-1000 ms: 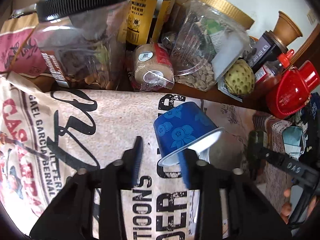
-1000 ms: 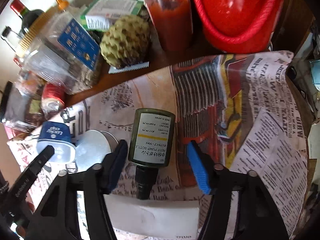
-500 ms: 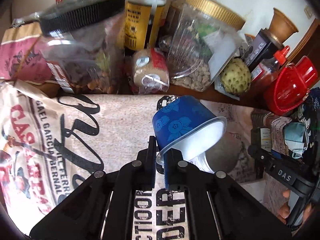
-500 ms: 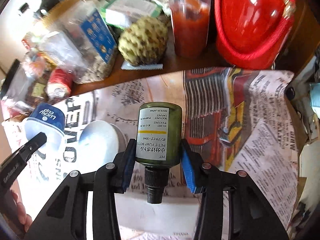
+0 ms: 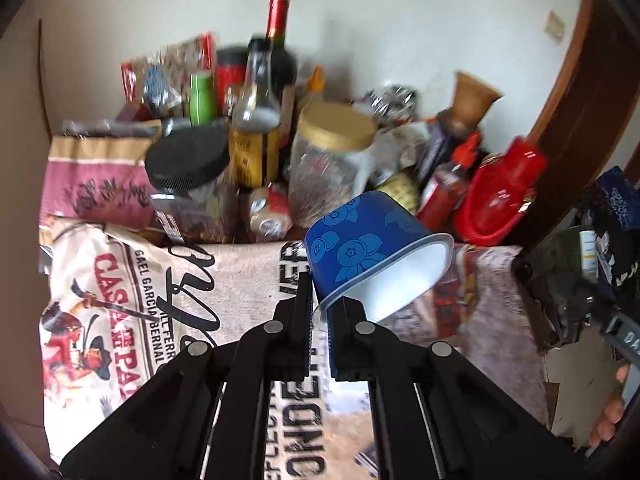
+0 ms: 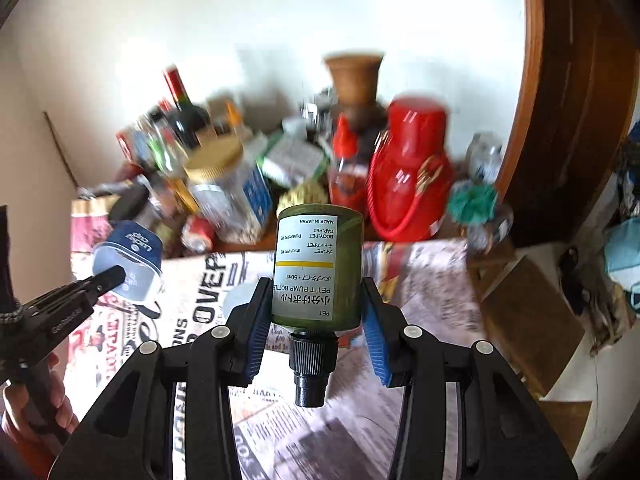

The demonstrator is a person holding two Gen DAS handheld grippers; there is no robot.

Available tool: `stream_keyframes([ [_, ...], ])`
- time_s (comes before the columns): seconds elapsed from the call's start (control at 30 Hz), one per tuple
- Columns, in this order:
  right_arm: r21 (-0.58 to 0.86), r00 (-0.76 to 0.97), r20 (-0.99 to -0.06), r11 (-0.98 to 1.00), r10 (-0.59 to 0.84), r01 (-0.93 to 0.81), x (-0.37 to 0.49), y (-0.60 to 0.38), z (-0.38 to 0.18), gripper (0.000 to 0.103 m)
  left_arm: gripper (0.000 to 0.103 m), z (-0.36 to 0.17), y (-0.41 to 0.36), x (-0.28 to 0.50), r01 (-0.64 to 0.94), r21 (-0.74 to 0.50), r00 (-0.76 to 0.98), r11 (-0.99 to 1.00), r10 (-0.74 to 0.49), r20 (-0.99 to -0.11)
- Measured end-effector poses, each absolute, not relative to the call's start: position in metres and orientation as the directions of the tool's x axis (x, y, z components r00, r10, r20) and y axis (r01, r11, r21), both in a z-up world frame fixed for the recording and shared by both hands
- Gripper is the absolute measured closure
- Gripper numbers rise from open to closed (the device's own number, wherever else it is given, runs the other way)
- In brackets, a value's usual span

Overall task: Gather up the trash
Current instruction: 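Lift the blue cup and green bottle and carry both toward the bucket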

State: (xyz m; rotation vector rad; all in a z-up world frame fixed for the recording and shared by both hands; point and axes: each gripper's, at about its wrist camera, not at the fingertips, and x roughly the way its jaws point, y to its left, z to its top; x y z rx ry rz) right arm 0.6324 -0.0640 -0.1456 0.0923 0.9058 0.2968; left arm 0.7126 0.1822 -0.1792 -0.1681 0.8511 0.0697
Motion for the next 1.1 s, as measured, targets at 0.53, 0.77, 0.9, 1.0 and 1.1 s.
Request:
stream_keyframes([
  [0.53,0.213,0.712,-0.569,0.910,0.412,-0.356,0.505,-0.156,-0.054,0.064,0.098,-0.074,0.092,0.539,-0.203,-0.135,0.821,0.970,0.093,-0.564],
  [0.77,0.203,0.708,-0.549,0.892,0.445,-0.403,0.462,-0.178,-0.040,0.064,0.098,-0.060,0.067,0.467,-0.258,-0.150,0.829,0.954,0.139,-0.542],
  [0.9,0.209,0.719,-0.521,0.886,0.460,-0.415,0.436,-0.189,-0.030,0.064,0.098,-0.048,0.057,0.433,-0.264,-0.136,0.839,0.955,0.158,-0.521],
  [1.0,0.213,0.726,-0.503,0.881,0.469,-0.422,0.419,-0.191,-0.024,0.064,0.098,-0.041,0.055,0.417,-0.252,-0.142,0.849,0.957,0.148,-0.507],
  [1.1,0.212,0.741,-0.484,0.884,0.465,-0.416,0.400,-0.190,-0.018,0.064,0.098,-0.035,0.055,0.398,-0.238,-0.141,0.860,0.961,0.141,-0.490],
])
